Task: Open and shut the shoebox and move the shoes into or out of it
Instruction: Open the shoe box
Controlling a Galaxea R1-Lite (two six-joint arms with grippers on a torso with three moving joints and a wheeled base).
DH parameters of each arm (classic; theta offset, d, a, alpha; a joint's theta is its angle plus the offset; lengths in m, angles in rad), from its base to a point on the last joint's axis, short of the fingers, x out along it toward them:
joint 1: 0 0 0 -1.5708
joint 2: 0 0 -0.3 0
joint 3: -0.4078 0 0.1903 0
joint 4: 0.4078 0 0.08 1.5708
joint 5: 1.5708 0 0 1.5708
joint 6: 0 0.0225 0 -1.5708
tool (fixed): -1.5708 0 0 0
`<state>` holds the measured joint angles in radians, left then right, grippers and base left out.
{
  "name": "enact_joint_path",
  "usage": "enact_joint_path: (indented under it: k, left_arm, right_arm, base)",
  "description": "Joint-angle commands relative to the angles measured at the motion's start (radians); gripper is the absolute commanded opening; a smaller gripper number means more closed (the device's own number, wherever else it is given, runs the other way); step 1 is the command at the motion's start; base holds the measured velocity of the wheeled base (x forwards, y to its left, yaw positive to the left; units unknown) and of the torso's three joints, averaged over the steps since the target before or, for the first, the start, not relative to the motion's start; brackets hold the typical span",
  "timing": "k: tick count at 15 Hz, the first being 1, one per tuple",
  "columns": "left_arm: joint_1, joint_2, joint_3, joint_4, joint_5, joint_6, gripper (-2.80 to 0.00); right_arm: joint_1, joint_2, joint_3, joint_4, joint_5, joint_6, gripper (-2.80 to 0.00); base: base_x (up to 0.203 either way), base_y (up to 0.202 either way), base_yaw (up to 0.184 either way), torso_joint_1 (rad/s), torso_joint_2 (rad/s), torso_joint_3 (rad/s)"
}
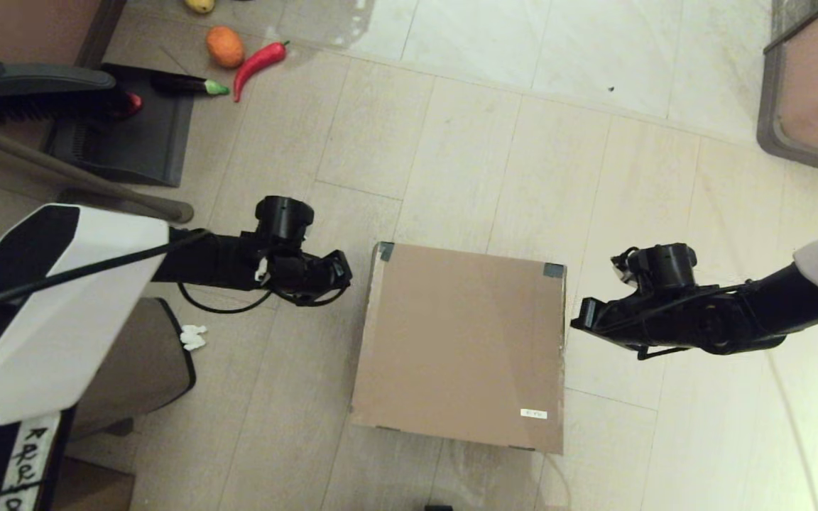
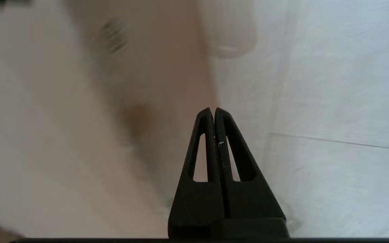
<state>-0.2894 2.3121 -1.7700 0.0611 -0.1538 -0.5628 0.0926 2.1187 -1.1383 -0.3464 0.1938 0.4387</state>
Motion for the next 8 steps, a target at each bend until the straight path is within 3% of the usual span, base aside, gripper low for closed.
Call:
enact_joint_path:
  k: [1, 5, 8]
  left_arm:
    - [0.029, -0.046, 0.084, -0.002, 0.000, -0.003, -2.80]
    - [0.020, -0.104, 0.336, -0.060, -0.017, -0.011, -2.80]
    - [-0.003, -0.100, 0.487, -0.274, -0.037, -0.014, -2.80]
  right_arm:
    - [-0.015, -0.029, 0.036, -0.003, 0.002, -0.001, -2.80]
    - [-0.010, -0.074, 0.182, -0.023, 0.006, 0.001, -2.80]
    - [-0.004, -0.040, 0.273, -0.159, 0.007, 0.006, -2.80]
  base:
    - [0.000, 0.000, 0.000, 0.000, 0.00, 0.000]
    - [0.000, 0.000, 0.000, 0.000, 0.00, 0.000]
    - [0.000, 0.000, 0.000, 0.000, 0.00, 0.000]
